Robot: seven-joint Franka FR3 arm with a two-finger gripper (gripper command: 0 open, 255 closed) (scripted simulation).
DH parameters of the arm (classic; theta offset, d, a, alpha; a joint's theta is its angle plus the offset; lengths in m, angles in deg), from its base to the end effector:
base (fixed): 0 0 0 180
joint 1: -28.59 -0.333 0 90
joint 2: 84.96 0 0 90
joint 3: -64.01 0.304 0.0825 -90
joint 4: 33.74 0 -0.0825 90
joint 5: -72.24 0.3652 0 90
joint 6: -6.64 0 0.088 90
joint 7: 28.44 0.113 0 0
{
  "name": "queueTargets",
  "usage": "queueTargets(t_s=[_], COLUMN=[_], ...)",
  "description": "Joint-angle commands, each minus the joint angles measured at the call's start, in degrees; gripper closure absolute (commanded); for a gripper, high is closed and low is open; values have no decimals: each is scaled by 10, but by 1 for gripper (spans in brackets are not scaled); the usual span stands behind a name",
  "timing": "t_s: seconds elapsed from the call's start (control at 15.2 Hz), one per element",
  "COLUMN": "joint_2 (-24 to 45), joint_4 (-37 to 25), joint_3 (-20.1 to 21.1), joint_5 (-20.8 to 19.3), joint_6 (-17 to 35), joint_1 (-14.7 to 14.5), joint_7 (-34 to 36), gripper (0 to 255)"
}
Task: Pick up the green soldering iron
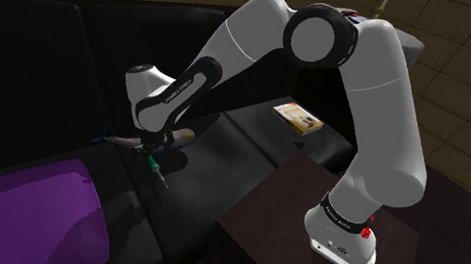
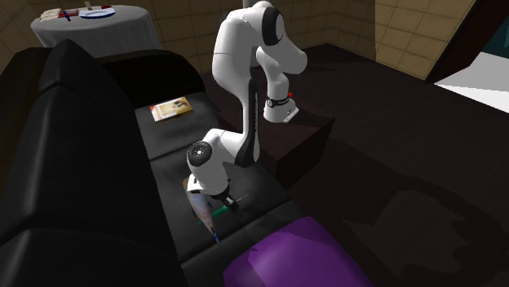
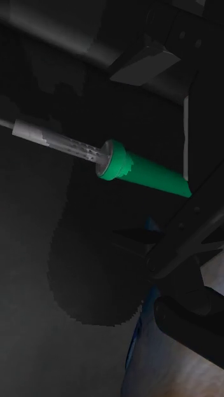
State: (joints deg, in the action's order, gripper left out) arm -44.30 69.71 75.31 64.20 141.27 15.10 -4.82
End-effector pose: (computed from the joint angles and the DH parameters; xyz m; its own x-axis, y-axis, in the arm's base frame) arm 0.5586 0.2504 0.1436 0.9847 0.0872 -0.1509 0.0909 -0.9957 0.0179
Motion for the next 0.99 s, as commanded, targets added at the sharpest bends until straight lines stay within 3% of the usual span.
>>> queueTargets(t_s=[0.0,0.46,0.53,0.92], joint_2=[20,56,56,56], joint_4=[-15,-28,-28,-29], joint_3=[-3,-9,-9,-9], joint_5=[-3,-8,-8,-8], joint_6=[5,28,28,27], joint_1=[-3,-7,-7,-7], joint_7=[0,3,2,2], gripper=[0,0,255,255])
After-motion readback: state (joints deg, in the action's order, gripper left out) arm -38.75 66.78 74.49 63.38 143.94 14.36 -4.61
